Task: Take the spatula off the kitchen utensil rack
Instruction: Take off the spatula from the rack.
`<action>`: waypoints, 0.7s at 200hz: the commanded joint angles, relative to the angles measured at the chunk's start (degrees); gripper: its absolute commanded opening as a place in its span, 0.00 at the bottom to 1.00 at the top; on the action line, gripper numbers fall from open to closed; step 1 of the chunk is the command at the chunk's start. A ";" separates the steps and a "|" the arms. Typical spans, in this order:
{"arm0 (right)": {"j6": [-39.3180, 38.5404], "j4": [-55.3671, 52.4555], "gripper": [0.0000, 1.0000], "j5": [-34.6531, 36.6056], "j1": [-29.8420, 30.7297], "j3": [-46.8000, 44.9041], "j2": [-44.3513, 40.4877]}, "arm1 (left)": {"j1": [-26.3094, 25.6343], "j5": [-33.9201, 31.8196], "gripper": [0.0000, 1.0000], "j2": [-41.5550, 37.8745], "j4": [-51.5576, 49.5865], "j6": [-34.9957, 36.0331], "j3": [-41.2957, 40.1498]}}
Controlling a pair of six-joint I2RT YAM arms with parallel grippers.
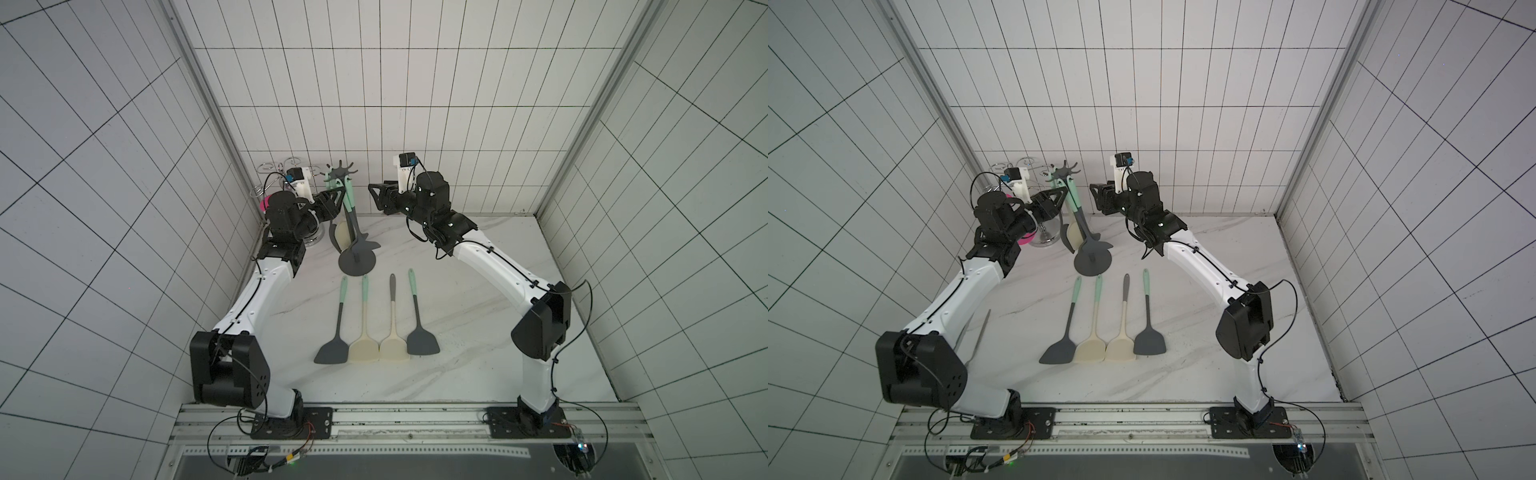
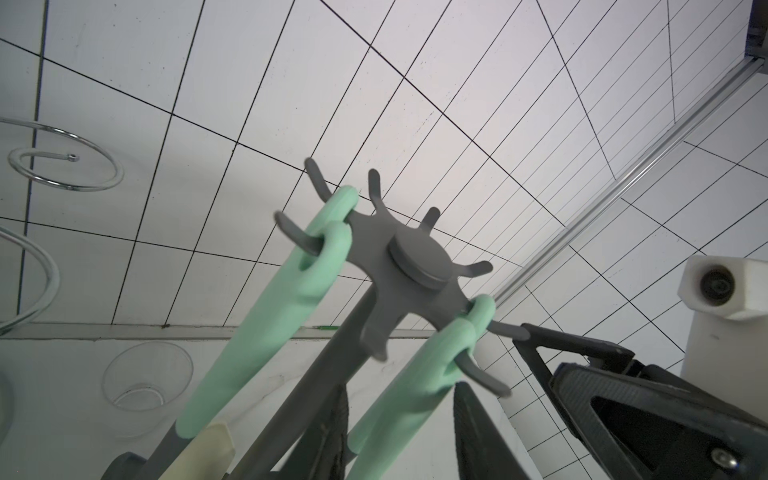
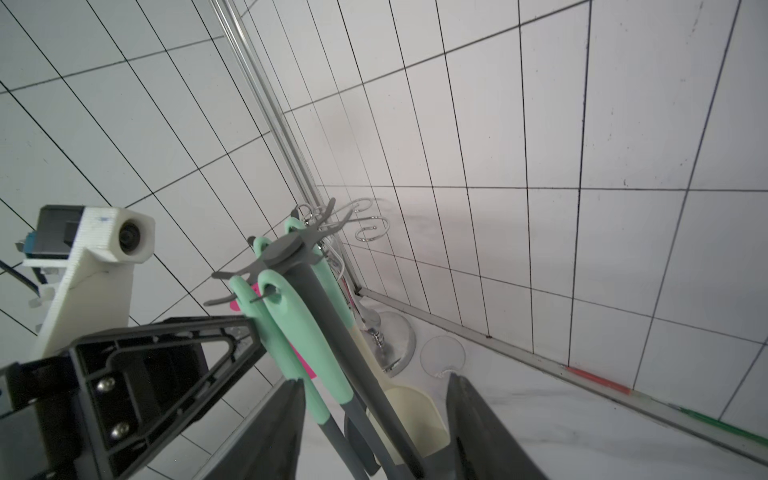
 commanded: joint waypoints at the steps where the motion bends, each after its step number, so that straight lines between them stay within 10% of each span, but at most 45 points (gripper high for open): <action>1: -0.07 2.27 0.58 -3.49 1.04 9.71 3.79 | 0.53 2.30 0.39 2.35 3.49 -1.68 2.41; 45: -0.71 1.39 0.59 -7.13 1.46 19.56 11.01 | 1.82 4.93 0.29 4.18 5.11 -3.68 2.98; 83: 0.30 2.19 0.59 -7.39 1.45 19.54 12.77 | 3.37 6.39 0.00 2.65 7.37 -4.15 0.35; 140: -0.28 2.19 0.60 -6.98 1.45 17.16 11.77 | 3.55 7.54 0.00 0.67 8.49 -3.28 -0.53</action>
